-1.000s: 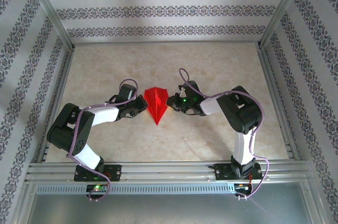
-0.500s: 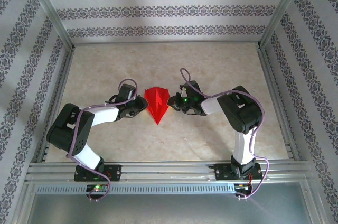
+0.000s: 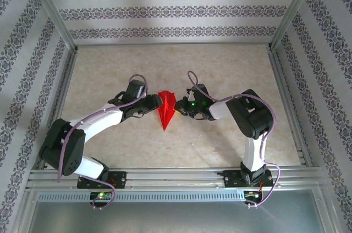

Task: Fold a paper plane with a square sheet of paper (pick it up from the middle)
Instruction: Move the paper plane to the top-center of the table.

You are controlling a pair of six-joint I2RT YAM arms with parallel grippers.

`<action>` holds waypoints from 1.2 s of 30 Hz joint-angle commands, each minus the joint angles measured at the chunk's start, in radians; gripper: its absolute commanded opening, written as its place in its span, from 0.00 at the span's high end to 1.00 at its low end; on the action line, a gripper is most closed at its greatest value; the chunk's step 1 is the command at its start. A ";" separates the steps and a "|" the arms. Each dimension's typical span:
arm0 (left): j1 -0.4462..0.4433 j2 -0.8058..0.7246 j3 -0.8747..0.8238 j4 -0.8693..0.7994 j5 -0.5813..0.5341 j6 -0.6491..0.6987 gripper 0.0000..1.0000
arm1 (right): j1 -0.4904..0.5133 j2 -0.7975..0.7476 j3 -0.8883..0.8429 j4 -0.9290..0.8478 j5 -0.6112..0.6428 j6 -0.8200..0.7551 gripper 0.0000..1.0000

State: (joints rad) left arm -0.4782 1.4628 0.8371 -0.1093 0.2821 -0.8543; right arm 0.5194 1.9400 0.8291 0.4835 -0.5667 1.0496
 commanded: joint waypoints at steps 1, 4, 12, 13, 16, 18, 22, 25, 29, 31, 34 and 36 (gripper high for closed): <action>-0.043 0.057 0.067 -0.115 -0.048 0.065 0.57 | 0.003 -0.006 0.019 0.004 -0.016 0.000 0.94; -0.067 0.106 0.116 -0.156 -0.090 0.094 0.57 | 0.005 -0.004 0.021 0.004 -0.015 0.000 0.94; -0.087 0.218 0.176 -0.200 -0.085 0.107 0.56 | 0.005 -0.003 0.019 0.003 -0.013 0.001 0.94; -0.091 0.225 0.178 -0.204 -0.085 0.109 0.56 | 0.005 -0.003 0.020 0.003 -0.014 0.001 0.94; -0.097 0.235 0.180 -0.204 -0.074 0.114 0.55 | 0.005 -0.003 0.023 -0.002 -0.016 0.000 0.94; -0.102 0.244 0.183 -0.201 -0.061 0.117 0.55 | 0.005 -0.003 0.024 -0.002 -0.016 0.000 0.94; -0.117 0.264 0.191 -0.196 -0.046 0.123 0.55 | 0.005 0.000 0.025 -0.002 -0.016 0.000 0.95; -0.124 0.280 0.198 -0.218 -0.053 0.130 0.54 | 0.005 0.000 0.024 -0.002 -0.015 0.000 0.94; -0.144 0.287 0.201 -0.230 -0.071 0.147 0.48 | 0.006 0.004 0.024 -0.003 -0.019 0.003 0.94; -0.152 0.300 0.214 -0.251 -0.092 0.162 0.47 | 0.005 0.002 0.021 -0.002 -0.021 0.002 0.94; -0.155 0.322 0.230 -0.262 -0.103 0.175 0.47 | 0.005 0.002 0.019 -0.002 -0.022 0.003 0.94; -0.157 0.335 0.239 -0.257 -0.097 0.181 0.47 | 0.005 0.000 0.019 -0.003 -0.021 0.003 0.94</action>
State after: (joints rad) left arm -0.6247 1.7802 1.0481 -0.3248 0.2054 -0.7094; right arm 0.5198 1.9400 0.8360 0.4820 -0.5701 1.0496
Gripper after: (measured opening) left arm 0.532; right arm 0.060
